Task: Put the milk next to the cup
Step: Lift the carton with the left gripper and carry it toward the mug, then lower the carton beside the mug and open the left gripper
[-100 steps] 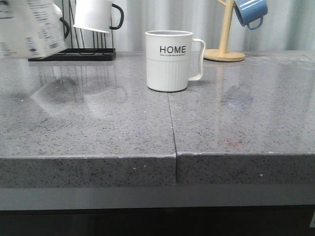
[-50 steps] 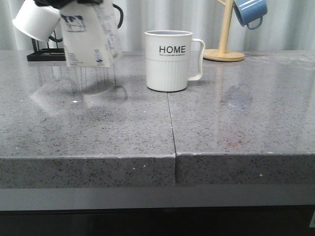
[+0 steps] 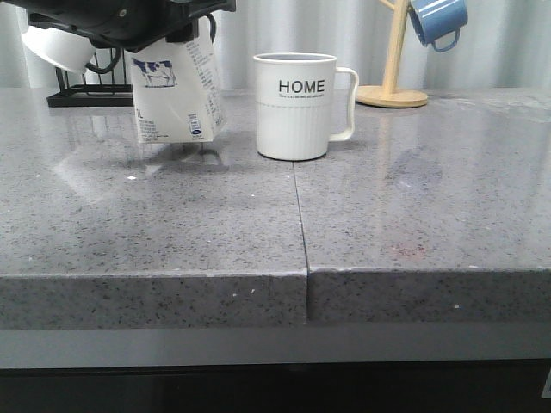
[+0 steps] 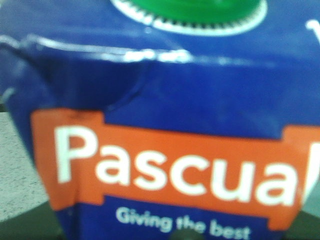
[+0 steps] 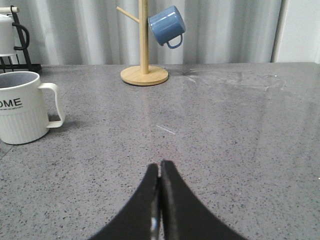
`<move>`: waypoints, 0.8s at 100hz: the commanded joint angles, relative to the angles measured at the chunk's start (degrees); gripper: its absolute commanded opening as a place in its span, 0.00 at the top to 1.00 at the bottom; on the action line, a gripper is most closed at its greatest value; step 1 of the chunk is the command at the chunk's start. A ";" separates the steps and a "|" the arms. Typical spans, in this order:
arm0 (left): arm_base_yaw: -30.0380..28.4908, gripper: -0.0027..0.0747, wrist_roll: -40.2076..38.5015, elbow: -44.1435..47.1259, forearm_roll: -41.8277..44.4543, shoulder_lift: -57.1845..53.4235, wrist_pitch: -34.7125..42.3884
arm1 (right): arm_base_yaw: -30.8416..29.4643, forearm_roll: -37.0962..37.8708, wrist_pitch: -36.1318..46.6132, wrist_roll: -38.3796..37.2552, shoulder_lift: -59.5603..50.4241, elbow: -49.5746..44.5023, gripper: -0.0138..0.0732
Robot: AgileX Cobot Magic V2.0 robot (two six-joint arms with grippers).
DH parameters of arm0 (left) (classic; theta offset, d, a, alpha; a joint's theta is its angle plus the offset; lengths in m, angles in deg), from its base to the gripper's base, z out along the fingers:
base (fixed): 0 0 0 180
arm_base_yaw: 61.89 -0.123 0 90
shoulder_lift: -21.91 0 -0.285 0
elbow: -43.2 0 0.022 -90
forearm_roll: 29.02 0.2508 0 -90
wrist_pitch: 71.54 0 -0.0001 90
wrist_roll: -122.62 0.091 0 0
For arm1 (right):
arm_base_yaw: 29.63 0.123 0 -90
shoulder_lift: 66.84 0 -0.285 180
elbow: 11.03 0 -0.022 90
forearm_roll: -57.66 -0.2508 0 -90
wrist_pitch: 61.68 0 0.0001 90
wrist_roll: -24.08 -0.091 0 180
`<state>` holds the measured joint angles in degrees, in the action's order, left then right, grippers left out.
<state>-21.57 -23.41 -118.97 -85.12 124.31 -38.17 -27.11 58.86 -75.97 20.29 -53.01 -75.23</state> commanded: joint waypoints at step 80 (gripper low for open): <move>3.33 0.22 2.81 -3.24 1.69 -2.00 10.89 | 0.06 0.57 4.59 0.29 0.54 1.62 0.98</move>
<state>-18.76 -20.81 -119.86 -86.17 126.14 -34.28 -27.11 58.86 -75.97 20.29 -53.01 -75.23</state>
